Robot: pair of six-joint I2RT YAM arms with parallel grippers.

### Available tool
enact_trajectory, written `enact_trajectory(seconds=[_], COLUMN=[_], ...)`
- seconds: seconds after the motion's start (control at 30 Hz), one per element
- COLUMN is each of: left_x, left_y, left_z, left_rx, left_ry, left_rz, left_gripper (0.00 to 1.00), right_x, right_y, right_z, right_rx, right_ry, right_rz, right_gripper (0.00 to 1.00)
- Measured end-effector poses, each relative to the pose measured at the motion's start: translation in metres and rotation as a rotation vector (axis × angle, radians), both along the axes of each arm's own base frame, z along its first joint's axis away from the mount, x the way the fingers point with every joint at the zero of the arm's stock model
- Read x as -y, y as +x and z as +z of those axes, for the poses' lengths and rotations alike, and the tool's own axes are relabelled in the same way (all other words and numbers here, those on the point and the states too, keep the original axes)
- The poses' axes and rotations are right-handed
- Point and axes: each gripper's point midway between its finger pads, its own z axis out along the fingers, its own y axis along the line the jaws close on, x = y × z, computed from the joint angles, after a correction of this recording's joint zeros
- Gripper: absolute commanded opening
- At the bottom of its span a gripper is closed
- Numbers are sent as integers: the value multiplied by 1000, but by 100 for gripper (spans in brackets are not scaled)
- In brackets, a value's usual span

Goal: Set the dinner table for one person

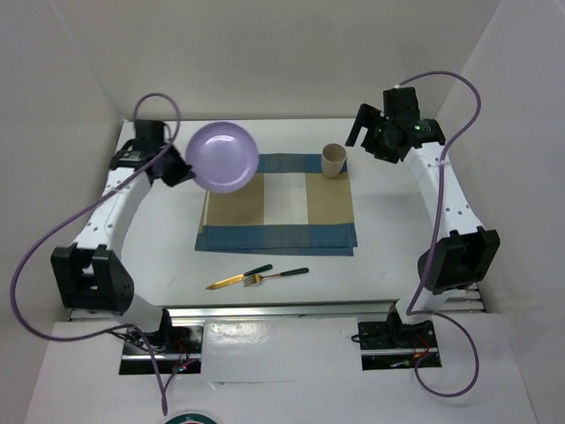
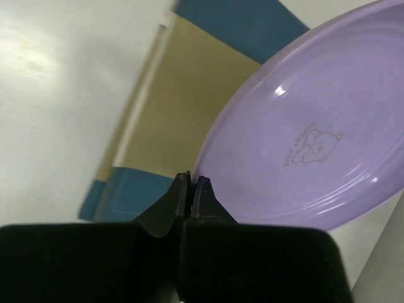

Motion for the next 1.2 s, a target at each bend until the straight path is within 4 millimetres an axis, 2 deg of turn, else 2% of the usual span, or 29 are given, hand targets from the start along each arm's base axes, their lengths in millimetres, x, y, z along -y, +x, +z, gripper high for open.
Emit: enact_trajectory(seconds=[0.1,0.17,0.23,0.33,0.5,0.67,0.7,0.77,0.8,0.87,0.9,1.07,1.2], left_x=[56,88,113,136,146,149,150,154,156,161,162,166,160], left_y=[18,24,27,29,31,32,33,39,42,44,43,35,31], left_z=[-16,-38,-59,-87,-124,-143,-145,-149,-152,-155,-157,-156,-139], left_rx=[-44,-100,-153,-223,-308,-348,-353,-355,-353,-352,-355,-365,-350], left_ry=[6,19,25,22,22,39,45,61,73,93,103,150,173], left_rz=[-151,-238,-298,-353,-374,-377,-376,-376,-383,-389,-393,-410,-399], left_gripper=[0,0,0,0,0,0,8,38,50,66,69,70,70], right_x=[3,7,10,16,24,27,27,27,27,27,27,20,-2], right_y=[-5,-10,-17,-29,-44,-51,-53,-56,-57,-60,-62,-74,-93], right_z=[-4,-4,-4,-5,-12,-27,-31,-38,-41,-46,-48,-63,-81], right_rx=[-14,-19,-22,-31,-53,-94,-106,-125,-135,-149,-157,-198,-233], right_ry=[-13,-22,-29,-39,-54,-68,-69,-74,-76,-80,-82,-76,-48], right_rz=[-11,-21,-30,-42,-58,-60,-59,-56,-54,-47,-41,39,181], right_gripper=[99,99,99,99,99,99,99,99,99,99,99,99,97])
